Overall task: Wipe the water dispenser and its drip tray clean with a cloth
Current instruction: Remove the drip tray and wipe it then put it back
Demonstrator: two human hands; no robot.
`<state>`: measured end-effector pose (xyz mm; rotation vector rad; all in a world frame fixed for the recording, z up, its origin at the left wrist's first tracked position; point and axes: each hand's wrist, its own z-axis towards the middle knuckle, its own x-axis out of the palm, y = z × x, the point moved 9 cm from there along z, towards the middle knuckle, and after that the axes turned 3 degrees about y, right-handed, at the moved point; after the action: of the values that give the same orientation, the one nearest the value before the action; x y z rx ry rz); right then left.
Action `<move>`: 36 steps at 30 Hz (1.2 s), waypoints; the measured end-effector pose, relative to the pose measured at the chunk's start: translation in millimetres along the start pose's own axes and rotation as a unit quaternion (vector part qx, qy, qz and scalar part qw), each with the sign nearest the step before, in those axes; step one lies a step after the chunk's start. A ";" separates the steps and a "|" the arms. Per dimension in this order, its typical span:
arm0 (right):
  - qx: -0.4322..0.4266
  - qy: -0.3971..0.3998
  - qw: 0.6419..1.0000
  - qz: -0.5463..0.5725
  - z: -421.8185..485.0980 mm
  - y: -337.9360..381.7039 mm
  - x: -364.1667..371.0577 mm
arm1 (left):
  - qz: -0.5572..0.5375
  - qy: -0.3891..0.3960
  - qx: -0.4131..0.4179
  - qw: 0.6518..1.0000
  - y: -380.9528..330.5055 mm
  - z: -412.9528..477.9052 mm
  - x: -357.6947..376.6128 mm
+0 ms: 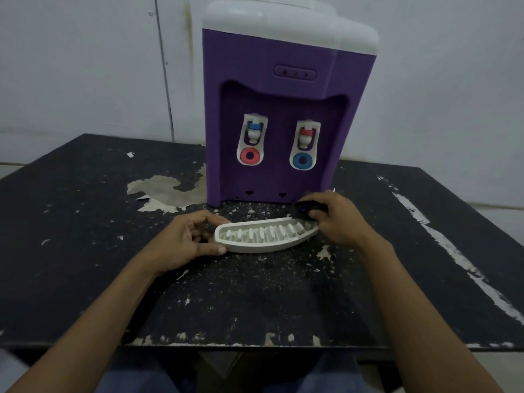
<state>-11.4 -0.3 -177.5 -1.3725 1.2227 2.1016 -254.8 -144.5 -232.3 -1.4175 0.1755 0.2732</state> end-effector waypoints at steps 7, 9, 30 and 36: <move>0.070 -0.067 0.990 0.102 -37.1 -35.5 -6.4 | 0.031 -0.001 0.016 0.999 -5.8 1.0 0.2; 0.072 -0.080 0.986 0.128 -43.4 -37.4 -2.1 | 0.040 -0.007 0.017 0.999 -7.0 2.0 0.1; 0.144 -0.227 0.955 0.122 -107.1 -2.5 14.1 | 0.069 -0.013 -0.002 0.998 -13.1 18.8 16.5; 0.065 -0.163 0.984 0.039 -108.5 42.9 39.3 | 0.057 -0.011 -0.002 0.998 -13.9 21.1 18.7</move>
<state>2.7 -118.5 -208.7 -0.8943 1.2656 2.1494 -233.8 -123.9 -221.3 -1.4097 0.2377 0.3824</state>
